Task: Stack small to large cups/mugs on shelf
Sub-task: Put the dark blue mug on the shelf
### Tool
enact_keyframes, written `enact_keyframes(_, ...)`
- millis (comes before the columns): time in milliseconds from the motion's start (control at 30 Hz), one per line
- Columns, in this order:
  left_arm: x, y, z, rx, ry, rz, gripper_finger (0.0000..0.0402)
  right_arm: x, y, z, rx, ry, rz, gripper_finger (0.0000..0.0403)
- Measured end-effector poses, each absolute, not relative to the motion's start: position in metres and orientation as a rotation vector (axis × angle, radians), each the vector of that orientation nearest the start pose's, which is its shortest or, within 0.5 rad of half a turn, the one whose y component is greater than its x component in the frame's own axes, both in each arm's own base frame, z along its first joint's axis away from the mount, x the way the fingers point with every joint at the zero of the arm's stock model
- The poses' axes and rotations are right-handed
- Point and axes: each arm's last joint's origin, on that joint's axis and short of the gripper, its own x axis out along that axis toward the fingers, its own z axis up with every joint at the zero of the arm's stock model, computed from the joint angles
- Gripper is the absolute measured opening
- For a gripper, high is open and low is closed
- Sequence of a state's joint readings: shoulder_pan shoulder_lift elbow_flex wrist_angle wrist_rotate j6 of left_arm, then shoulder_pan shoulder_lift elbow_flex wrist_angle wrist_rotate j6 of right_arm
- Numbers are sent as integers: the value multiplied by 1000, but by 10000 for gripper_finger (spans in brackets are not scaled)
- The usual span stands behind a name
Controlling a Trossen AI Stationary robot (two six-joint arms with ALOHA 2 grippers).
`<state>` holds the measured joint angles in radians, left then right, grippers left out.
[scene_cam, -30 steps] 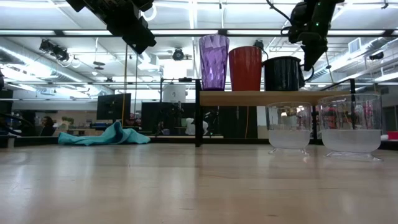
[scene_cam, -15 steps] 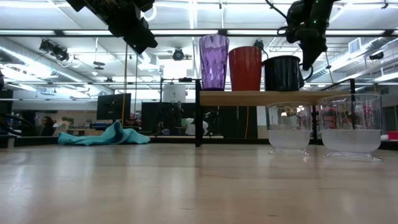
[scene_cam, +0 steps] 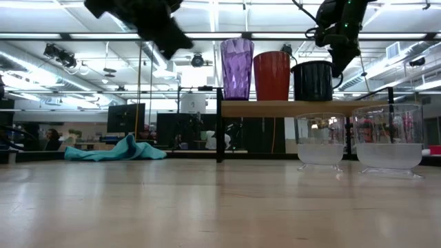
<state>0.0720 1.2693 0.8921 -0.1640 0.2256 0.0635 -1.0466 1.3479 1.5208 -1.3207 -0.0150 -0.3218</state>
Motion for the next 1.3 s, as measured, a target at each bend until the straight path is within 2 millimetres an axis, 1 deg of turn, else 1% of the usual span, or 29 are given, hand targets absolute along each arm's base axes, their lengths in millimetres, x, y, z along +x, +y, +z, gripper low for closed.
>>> enact_keyframes(67, 286, 10, 267, -14, 487, -173, 11, 116, -201, 374, 333, 1147, -726, 55)
enact_keyframes(133, 301, 7, 261, -10, 429, -131, 14, 117, -201, 374, 332, 1148, -724, 55)
enact_keyframes(233, 320, 2, 251, 24, 352, -23, 13, 116, -201, 374, 330, 1156, -716, 55)
enact_keyframes(367, 338, -2, 239, 56, 280, 139, 6, 116, -199, 373, 329, 1173, -705, 55)
enact_keyframes(433, 345, -3, 232, 65, 275, 195, 6, 115, -199, 373, 328, 1180, -698, 55)
enact_keyframes(533, 361, -6, 228, 57, 299, 247, 9, 114, -198, 373, 329, 1191, -691, 55)
enact_keyframes(667, 391, -10, 223, 72, 342, 265, 8, 114, -198, 372, 330, 1196, -689, 55)
enact_keyframes(800, 422, -11, 224, 103, 355, 282, 8, 113, -196, 372, 344, 1215, -680, 55)
enact_keyframes(967, 451, -9, 221, 165, 348, 372, 15, 111, -192, 371, 363, 1241, -667, 55)
enact_keyframes(1167, 475, -2, 220, 172, 326, 440, 6, 109, -190, 372, 366, 1246, -665, 55)
enact_keyframes(1300, 486, 1, 216, 174, 321, 476, 10, 109, -190, 372, 375, 1243, -671, 55)
